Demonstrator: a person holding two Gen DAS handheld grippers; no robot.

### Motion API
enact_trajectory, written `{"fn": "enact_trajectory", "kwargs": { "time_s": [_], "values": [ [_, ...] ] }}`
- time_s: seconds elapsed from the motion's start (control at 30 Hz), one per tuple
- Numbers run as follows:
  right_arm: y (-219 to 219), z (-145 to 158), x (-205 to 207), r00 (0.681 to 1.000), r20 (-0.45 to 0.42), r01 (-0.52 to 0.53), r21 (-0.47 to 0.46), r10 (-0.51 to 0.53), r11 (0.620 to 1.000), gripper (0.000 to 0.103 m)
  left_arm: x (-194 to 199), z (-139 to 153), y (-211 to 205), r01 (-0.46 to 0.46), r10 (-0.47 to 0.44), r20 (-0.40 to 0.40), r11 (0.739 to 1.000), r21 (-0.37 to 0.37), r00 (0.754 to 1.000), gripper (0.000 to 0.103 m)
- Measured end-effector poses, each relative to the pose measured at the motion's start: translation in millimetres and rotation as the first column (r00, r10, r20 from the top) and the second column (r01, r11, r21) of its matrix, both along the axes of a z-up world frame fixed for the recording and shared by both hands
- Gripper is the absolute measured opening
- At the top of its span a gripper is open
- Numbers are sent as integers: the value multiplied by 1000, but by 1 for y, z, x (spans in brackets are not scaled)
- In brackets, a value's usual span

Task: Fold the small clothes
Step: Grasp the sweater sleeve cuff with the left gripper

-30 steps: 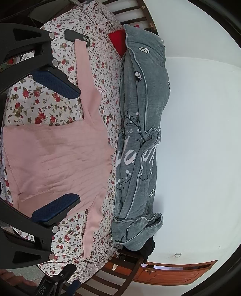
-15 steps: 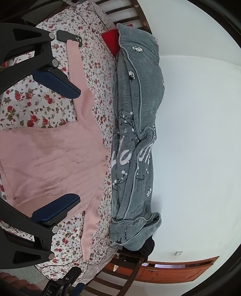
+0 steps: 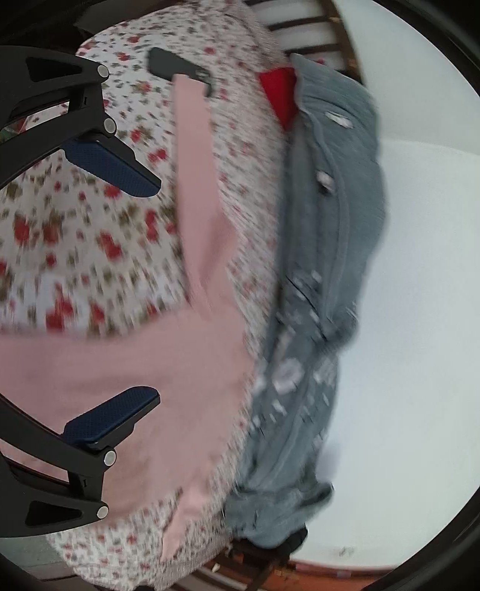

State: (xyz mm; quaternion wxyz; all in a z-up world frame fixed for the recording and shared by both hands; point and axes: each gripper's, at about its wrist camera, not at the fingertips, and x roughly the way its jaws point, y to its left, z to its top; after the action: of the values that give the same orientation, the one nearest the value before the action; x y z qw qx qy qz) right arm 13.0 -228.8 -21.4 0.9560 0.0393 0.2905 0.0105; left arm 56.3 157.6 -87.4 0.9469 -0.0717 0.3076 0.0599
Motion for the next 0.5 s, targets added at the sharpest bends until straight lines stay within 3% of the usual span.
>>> {"fn": "enact_trajectory", "kwargs": {
  "time_s": [0.17, 0.33, 0.5],
  "values": [
    [8, -30, 18, 998, -51, 22, -12, -22, 1000, 103, 22, -51, 74, -99, 96, -95, 995, -23, 991, 101],
    [19, -52, 37, 994, -104, 42, -11, -43, 999, 103, 32, -76, 148, -205, 194, -130, 976, -73, 972, 97],
    [37, -63, 45, 992, -119, 37, -35, -41, 999, 103, 49, -97, 212, -299, 268, -186, 940, -165, 945, 82]
  ]
}}
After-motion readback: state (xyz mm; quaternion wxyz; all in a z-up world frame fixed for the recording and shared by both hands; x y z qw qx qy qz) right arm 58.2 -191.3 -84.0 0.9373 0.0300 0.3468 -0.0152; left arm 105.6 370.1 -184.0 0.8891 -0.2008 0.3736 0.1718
